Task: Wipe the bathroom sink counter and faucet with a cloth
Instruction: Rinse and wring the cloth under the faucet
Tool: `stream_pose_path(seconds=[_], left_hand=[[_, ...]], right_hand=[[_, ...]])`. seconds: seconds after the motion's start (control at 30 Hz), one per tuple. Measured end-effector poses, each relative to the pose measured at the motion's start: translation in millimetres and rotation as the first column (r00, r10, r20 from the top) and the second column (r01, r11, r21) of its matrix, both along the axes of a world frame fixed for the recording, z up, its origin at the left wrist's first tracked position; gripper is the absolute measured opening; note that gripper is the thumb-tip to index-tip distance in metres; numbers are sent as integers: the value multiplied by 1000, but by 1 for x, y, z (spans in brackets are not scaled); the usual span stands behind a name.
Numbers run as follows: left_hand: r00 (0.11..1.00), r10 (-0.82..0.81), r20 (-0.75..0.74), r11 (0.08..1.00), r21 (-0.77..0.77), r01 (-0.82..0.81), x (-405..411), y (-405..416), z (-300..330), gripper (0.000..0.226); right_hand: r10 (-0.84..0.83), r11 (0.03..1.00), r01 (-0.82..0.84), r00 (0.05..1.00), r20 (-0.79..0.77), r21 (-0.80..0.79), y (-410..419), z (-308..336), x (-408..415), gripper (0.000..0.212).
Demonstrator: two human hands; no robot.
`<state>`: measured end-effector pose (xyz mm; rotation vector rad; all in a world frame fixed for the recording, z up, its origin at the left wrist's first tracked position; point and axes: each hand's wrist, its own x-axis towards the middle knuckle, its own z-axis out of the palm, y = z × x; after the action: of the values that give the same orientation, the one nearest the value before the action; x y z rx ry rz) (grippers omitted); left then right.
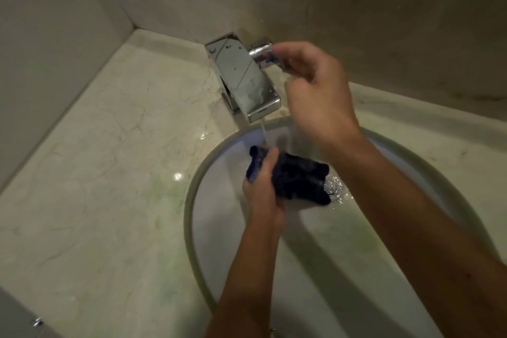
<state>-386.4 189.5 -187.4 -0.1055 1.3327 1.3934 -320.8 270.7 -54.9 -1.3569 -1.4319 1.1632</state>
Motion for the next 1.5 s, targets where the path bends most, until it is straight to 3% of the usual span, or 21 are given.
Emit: stream_pose_path(seconds=[0.13,0.2,0.27,0.33,0.43,0.53,0.67,0.73,0.8,0.93,1.0,1.13,1.23,1.3,1.33,1.4,1.43,1.5], left_hand=[[984,-173,-34,980,89,176,-2,-13,19,25],[957,-288,-34,938,191,289,-4,-19,29,27],[923,-384,-31,888,261,379,-4,-22,40,24],[885,-464,-42,839,301,454,-4,-23,46,25],[811,-580,-79,752,330,570,-6,-17,52,24],[761,-642,-92,721,262,641,-17,-8,53,39],[691,-723,-16,640,362,678,-35,-2,47,76],[630,-776,17,560,477,677,-38,-2,44,84],[633,-774,34,548,537,642,-38,-5,42,79],[687,-697,207,628,638,445,-21,-9,44,35],[708,-618,341,702,646,301,-8,-11,42,25],[730,-521,442,773,606,185,-12,-9,33,38],[757,-514,403,833,446,328,-22,-1,33,19],[821,-526,221,849,199,490,-24,5,26,28],[831,-550,83,835,71,545,-23,7,18,29],[793,-576,-198,817,-164,553,-20,9,-3,27],[737,-593,-325,805,-262,532,-17,10,-13,25],[541,-659,-522,751,-427,503,-10,11,-26,18]], right_hand=[[-174,984,177,967,-187,-1,-4,-32,42,41],[-210,966,185,970,-123,-182,-10,-52,64,21],[-52,860,-24,989,-135,-510,-25,-69,75,32],[107,659,-295,947,-302,-691,-46,-74,78,51],[124,488,-523,834,-537,-699,-67,-80,84,65],[60,346,-582,796,-602,-736,-78,-90,90,85],[43,346,-666,715,-698,-661,-84,-100,93,98],[19,331,-805,527,-850,-492,-89,-100,92,103],[-38,297,-915,275,-961,-274,-100,-103,90,105],[16,265,-964,12,-1000,-7,-121,-106,84,70],[-57,297,-955,-8,-998,-9,-128,-104,83,47],[-110,287,-935,186,-976,-210,-134,-98,79,36],[-63,291,-805,524,-850,-517,-130,-84,77,44],[180,420,-572,814,-553,-705,-124,-81,69,38],[311,520,-444,894,-322,-730,-121,-85,64,31],[432,688,-259,897,96,-678,-119,-100,54,30],[470,747,-215,840,271,-629,-120,-110,50,31],[492,840,-183,656,573,-511,-124,-129,44,31]])
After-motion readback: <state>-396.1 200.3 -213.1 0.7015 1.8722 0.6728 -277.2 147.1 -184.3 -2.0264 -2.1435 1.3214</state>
